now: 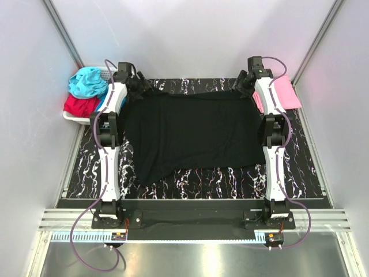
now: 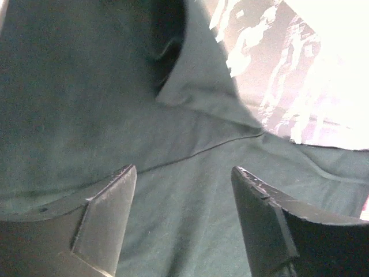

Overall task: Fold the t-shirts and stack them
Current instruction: Flatten the tshirt out

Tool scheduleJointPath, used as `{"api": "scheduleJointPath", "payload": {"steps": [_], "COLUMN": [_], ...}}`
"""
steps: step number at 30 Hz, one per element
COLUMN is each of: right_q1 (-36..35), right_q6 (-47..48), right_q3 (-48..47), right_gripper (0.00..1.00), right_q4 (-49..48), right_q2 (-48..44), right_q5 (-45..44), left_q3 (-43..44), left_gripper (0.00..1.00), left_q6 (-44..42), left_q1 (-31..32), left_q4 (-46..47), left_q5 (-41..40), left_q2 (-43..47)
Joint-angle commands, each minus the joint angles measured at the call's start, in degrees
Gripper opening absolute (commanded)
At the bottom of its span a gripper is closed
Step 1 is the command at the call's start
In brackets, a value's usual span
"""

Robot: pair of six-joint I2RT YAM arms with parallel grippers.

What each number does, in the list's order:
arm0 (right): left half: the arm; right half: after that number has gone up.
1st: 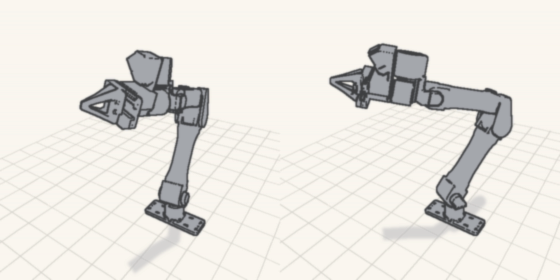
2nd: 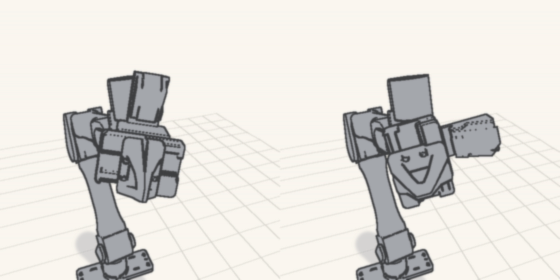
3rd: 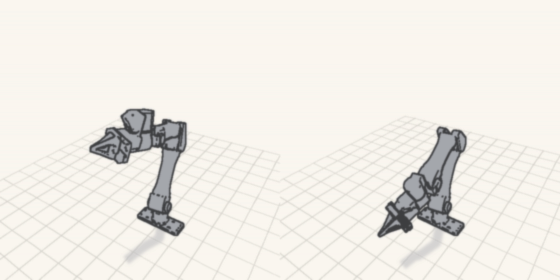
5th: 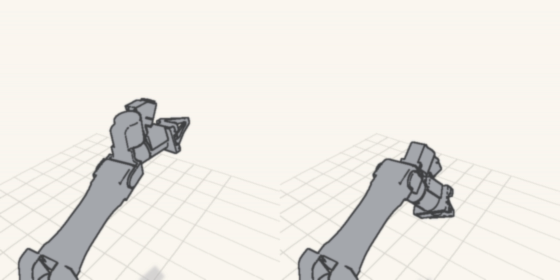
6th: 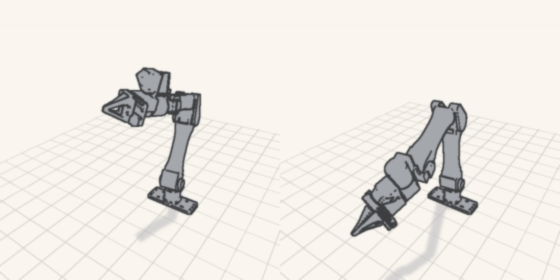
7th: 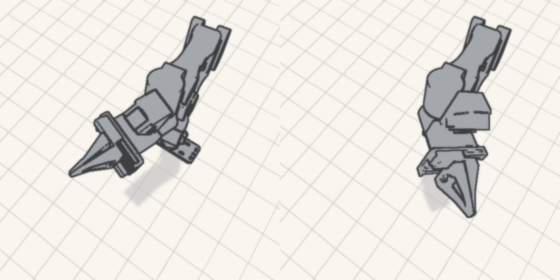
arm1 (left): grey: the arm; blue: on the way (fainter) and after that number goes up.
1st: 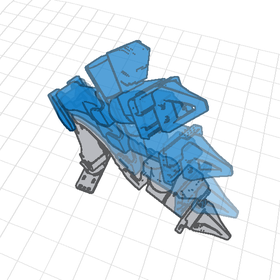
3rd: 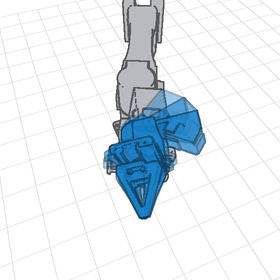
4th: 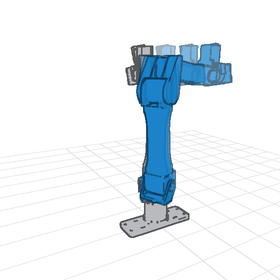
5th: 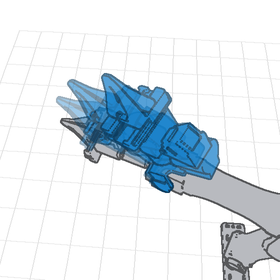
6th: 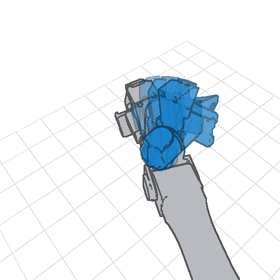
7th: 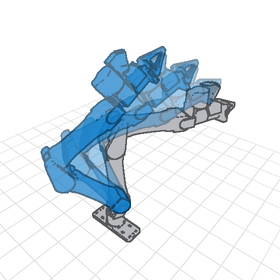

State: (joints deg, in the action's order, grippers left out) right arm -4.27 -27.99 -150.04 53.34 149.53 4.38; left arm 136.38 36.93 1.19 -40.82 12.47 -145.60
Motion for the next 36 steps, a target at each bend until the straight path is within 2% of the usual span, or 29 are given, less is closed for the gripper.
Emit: {"api": "scheduleJointPath", "payload": {"steps": [1,6,12,17,18,25,32,36], "right_q1": [-0.03,-0.12,-0.21,-0.21,-0.21,-0.82,-1.00,-1.00], "right_q6": [-0.23,-0.40,-1.72,-2.95,-3.12,-3.21,-2.60,-1.90], "right_q3": [-0.44,4.66,6.51,7.12,7.30,8.44,7.66,6.07], "right_gripper": [0.64,0.63,0.62,0.61,0.61,0.61,0.61,0.62], "right_q4": [-0.78,-4.91,-6.23,-6.76,-7.19,-7.55,-7.55,-7.55], "right_q2": [-0.99,-2.40,-2.84,-2.93,-2.93,-3.02,-3.11,-2.93], "right_q5": [2.47,3.96,4.67,6.25,6.69,6.25,7.57,8.71], "left_q3": [1.18,0.82,0.12,-2.52,-2.95,-2.44,-0.76,-4.00], "left_gripper": [0.76,0.77,0.76,0.71,0.70,0.68,0.67,0.66], "left_q6": [-0.54,1.21,3.68,-1.40,-2.12,-8.18,-5.03,-1.95], "left_q1": [-2.86,-3.83,-3.57,-1.54,0.81,6.45,7.16,6.72], "left_q4": [7.75,14.27,18.05,17.79,17.53,14.55,12.70,11.99], "left_q5": [4.22,7.30,5.73,-1.99,-3.40,-15.51,-24.15,-26.26], "left_q2": [-0.30,-2.84,-4.60,-3.29,-3.03,-2.67,-2.59,-0.74]}}
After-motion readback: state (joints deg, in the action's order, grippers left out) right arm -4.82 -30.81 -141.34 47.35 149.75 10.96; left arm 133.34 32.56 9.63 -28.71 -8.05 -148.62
